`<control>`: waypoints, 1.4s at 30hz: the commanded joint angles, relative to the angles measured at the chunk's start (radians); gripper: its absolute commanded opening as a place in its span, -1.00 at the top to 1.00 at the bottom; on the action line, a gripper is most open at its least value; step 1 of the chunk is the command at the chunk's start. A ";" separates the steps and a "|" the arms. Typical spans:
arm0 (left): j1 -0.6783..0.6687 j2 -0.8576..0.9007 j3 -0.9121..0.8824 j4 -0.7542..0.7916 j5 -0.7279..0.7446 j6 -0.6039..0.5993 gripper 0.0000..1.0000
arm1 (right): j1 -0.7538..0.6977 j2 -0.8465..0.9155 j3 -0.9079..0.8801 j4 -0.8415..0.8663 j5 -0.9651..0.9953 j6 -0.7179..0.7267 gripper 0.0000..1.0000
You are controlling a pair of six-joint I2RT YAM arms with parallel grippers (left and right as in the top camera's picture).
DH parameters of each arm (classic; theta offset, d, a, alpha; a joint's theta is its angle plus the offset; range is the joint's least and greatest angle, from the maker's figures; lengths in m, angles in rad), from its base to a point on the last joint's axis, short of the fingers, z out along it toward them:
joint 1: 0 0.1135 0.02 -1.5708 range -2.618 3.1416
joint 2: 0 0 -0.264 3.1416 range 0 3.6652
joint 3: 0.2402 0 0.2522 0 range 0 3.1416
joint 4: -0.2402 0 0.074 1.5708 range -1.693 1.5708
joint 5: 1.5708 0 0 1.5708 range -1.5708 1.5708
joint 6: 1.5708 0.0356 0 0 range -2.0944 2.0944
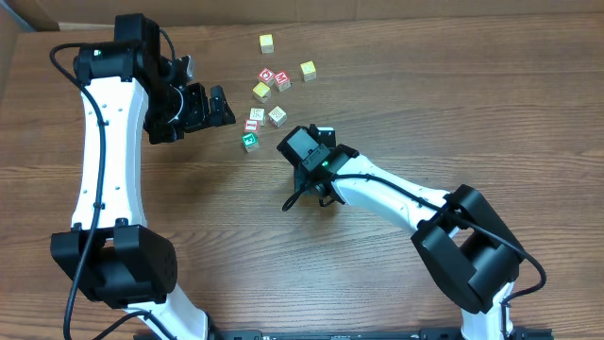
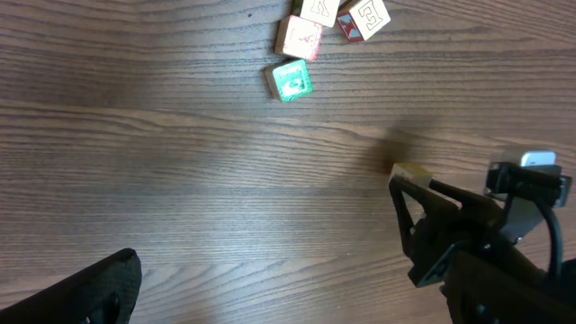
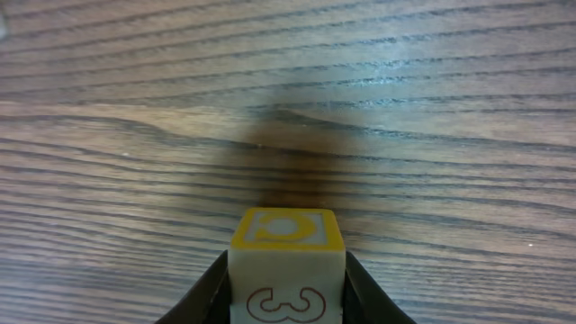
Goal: Flip 5 blocks
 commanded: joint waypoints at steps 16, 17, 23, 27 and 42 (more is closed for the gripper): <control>-0.007 0.009 0.019 0.000 0.000 -0.011 -1.00 | -0.002 0.042 -0.009 0.006 0.006 0.005 0.04; -0.007 0.009 0.019 0.000 0.000 -0.011 -0.99 | -0.002 0.042 -0.008 0.006 0.006 0.005 0.03; -0.007 0.009 0.019 0.000 0.000 -0.011 -0.99 | -0.006 0.038 0.040 -0.019 0.006 0.004 -0.15; -0.007 0.009 0.019 0.000 0.000 -0.011 -1.00 | -0.007 0.034 0.082 -0.057 0.006 -0.004 -0.26; -0.007 0.009 0.019 0.000 0.000 -0.011 -1.00 | -0.099 0.031 0.365 -0.332 -0.066 -0.110 -0.58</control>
